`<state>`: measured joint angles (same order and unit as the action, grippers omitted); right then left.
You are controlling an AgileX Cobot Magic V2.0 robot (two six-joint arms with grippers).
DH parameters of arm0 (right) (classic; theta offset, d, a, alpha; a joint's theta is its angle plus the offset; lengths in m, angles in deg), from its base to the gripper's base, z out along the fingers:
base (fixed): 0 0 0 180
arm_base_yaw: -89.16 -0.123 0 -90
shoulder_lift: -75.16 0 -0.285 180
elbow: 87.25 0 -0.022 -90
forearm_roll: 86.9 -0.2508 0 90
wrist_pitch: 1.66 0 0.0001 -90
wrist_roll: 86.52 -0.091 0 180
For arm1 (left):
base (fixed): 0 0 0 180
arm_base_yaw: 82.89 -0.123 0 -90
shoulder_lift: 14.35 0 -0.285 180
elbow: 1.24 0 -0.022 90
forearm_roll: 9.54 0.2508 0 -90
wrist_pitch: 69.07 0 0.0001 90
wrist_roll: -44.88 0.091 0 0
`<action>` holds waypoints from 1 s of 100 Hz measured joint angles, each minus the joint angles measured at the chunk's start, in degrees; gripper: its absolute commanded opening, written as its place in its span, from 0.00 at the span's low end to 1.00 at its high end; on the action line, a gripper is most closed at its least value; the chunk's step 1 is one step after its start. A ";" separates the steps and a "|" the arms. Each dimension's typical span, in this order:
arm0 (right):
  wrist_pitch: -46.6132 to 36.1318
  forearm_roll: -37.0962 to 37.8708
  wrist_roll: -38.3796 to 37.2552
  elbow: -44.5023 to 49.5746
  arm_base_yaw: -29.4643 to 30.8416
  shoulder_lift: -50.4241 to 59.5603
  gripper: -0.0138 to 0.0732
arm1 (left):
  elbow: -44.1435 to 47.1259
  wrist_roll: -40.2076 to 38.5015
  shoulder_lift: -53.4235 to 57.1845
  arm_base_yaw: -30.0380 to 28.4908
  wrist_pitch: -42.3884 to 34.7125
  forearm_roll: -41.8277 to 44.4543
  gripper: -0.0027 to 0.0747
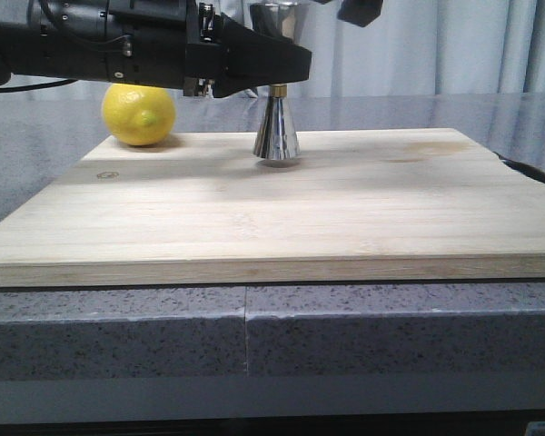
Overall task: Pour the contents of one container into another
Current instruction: 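Tilt the beaker with the right gripper, pouring liquid into the jigger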
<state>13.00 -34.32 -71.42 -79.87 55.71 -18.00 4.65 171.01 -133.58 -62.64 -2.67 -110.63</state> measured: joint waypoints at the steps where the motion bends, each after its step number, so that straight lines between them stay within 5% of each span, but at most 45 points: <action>1: -0.10 0.01 0.00 0.00 0.00 0.00 0.48 | 0.00 0.00 0.00 0.00 0.00 0.00 0.37; 100: -0.99 5.46 0.00 0.00 0.00 0.00 0.48 | 0.00 0.00 0.00 0.00 0.00 0.00 0.37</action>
<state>12.01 -28.86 -71.42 -79.87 55.71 -18.00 4.65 171.01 -133.58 -62.64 -2.67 -110.63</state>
